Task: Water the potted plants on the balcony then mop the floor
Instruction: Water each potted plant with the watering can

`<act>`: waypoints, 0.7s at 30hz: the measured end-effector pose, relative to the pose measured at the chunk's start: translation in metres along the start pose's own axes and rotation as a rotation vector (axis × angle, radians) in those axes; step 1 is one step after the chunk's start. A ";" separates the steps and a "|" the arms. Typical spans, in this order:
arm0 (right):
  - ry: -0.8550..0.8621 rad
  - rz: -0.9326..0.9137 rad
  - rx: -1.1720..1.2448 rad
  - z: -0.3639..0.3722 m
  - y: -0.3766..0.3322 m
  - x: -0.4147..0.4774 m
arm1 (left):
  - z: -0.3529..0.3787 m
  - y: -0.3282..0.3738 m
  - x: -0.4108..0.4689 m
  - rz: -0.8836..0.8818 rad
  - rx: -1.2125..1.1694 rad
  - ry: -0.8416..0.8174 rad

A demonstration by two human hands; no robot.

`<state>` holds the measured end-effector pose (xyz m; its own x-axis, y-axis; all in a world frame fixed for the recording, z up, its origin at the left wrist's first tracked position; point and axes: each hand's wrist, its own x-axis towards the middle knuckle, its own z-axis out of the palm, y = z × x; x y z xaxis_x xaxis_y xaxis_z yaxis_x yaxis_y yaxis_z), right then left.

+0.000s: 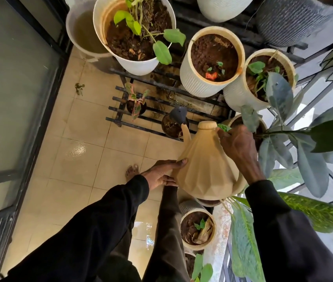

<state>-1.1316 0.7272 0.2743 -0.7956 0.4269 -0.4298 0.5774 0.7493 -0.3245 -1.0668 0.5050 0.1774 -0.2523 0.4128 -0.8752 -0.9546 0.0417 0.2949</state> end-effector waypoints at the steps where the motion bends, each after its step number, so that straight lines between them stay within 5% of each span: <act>1: -0.003 -0.009 -0.005 -0.001 -0.001 0.000 | 0.001 0.001 -0.001 0.002 -0.004 0.002; 21: 0.009 -0.019 0.077 0.001 0.013 -0.013 | 0.003 0.004 -0.002 -0.024 0.018 -0.013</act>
<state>-1.1135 0.7306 0.2755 -0.8081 0.4174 -0.4156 0.5740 0.7162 -0.3969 -1.0698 0.5067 0.1812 -0.2272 0.4236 -0.8769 -0.9573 0.0684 0.2810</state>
